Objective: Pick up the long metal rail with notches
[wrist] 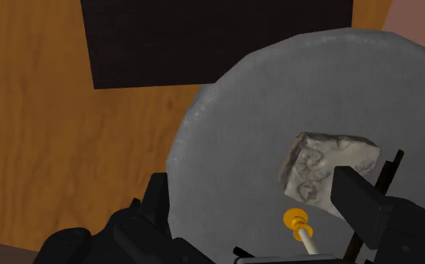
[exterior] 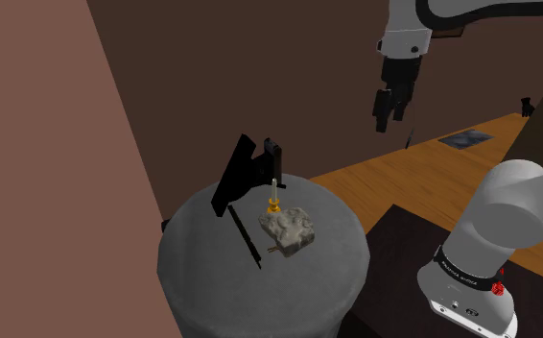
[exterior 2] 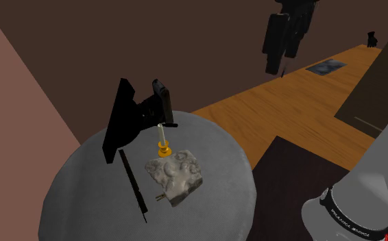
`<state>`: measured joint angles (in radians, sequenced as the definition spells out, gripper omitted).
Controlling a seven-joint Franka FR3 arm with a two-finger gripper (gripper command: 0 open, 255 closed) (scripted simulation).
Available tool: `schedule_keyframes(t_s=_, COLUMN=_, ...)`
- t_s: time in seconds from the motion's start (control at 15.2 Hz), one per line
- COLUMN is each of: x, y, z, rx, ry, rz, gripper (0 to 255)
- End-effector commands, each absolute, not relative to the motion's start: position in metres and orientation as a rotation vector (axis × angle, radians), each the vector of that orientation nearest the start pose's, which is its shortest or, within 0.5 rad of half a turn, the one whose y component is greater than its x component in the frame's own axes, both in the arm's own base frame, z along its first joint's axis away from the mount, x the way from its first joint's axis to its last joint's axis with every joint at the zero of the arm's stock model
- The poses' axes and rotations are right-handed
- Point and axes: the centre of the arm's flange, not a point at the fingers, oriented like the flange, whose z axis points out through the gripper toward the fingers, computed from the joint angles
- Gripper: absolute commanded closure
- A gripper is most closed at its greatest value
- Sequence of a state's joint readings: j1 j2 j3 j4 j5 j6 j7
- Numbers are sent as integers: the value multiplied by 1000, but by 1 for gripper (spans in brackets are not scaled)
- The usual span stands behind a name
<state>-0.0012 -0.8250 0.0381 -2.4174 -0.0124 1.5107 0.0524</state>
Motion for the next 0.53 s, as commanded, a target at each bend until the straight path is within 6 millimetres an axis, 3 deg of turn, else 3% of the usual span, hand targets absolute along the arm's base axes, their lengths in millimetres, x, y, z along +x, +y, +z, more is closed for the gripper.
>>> schedule_keyframes(t_s=0.0, x=288, y=12, z=568, rx=-3182, ry=46, rz=128, gripper=0)
schedule_keyframes(t_s=0.46, x=327, y=72, z=508, rx=-3179, ry=126, rz=147, gripper=0)
